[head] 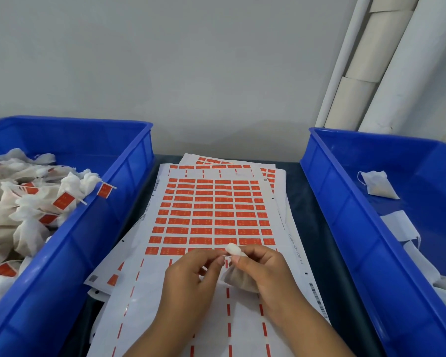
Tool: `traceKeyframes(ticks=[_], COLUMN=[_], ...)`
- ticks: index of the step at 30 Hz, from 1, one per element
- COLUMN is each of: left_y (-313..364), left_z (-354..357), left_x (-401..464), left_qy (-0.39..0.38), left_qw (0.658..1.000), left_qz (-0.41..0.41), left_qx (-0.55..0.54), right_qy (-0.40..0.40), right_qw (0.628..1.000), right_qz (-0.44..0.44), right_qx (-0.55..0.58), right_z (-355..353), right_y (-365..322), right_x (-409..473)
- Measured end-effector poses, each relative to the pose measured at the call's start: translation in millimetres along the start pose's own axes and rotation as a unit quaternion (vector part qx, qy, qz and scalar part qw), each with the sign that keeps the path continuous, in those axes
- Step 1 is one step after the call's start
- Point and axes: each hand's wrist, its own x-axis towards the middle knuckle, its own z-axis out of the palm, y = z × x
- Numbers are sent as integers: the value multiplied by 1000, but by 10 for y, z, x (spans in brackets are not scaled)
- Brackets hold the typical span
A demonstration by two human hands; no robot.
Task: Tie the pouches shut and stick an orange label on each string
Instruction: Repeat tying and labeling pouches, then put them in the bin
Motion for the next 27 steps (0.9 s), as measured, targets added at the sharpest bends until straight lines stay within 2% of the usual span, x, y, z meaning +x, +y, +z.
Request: traceKeyframes(ticks=[4,6,10,13,15,17,19,22,27], left_y=[-27,-49,-73,-70,-48,-31,-10,25,72], left_z=[28,22,-75,-118,-127,-125,-110,-77,-103], left_x=[25,46,145,149,124,100,62,22,19], left_qy=[-1,26,95,111,86,57,37,40,43], left_qw=[997,995,991,990,995,998,999,997,996], left_qz=[-33,-42,-96,-81,-47,-11,14,59,77], left_qx=[74,82,24,8,16,25,25,18,6], right_qy=[-11,-31,-125,-206,-246,-282,-296,-258,-217], right_qw=[997,995,985,963,952,947,953,962,967], right_qz=[-6,3,19,11,10,5,16,34,22], right_qx=[-82,-94,-120,-174,-181,-151,-53,82,133], right_z=[10,7,-10,0,-25,-54,-55,-55,-136], right_y=[-21,-17,-65,-113,-120,-131,-132,-102,-105], right_x=[-28,-37,-57,-88,-102,-119,-128,-98,-41])
